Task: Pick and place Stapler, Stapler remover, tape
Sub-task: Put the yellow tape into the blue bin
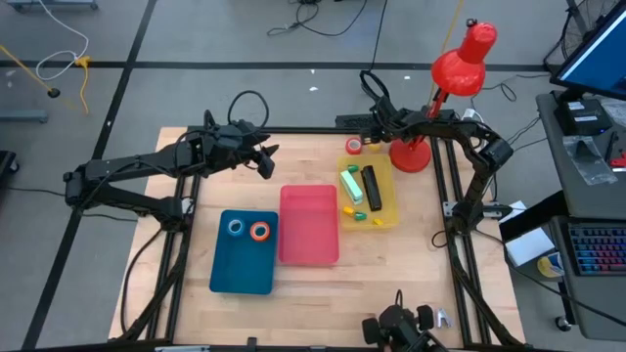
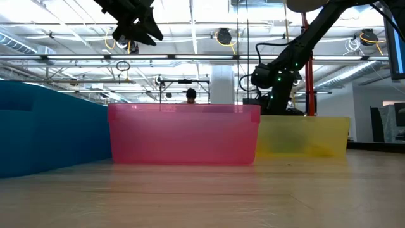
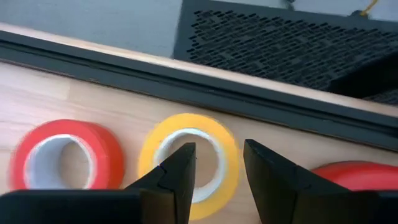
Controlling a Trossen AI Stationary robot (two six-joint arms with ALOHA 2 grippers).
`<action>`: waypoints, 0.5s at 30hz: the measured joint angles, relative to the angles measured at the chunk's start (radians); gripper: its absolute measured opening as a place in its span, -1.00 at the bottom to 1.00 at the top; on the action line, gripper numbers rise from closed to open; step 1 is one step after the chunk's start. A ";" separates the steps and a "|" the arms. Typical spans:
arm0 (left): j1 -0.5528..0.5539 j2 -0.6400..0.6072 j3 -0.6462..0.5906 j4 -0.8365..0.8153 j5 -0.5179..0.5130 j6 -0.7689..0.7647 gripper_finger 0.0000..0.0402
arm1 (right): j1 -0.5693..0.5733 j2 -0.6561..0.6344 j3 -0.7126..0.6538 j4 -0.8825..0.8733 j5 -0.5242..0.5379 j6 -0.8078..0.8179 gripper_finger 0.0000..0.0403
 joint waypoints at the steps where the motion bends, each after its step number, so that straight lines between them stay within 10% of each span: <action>1: 0.000 0.000 0.000 0.006 0.000 0.006 0.00 | 0.000 0.000 0.000 -0.005 0.010 0.000 -0.37; 15: 0.054 0.000 0.000 0.040 0.000 0.029 0.00 | 0.000 0.083 0.003 -0.015 0.007 0.016 -0.37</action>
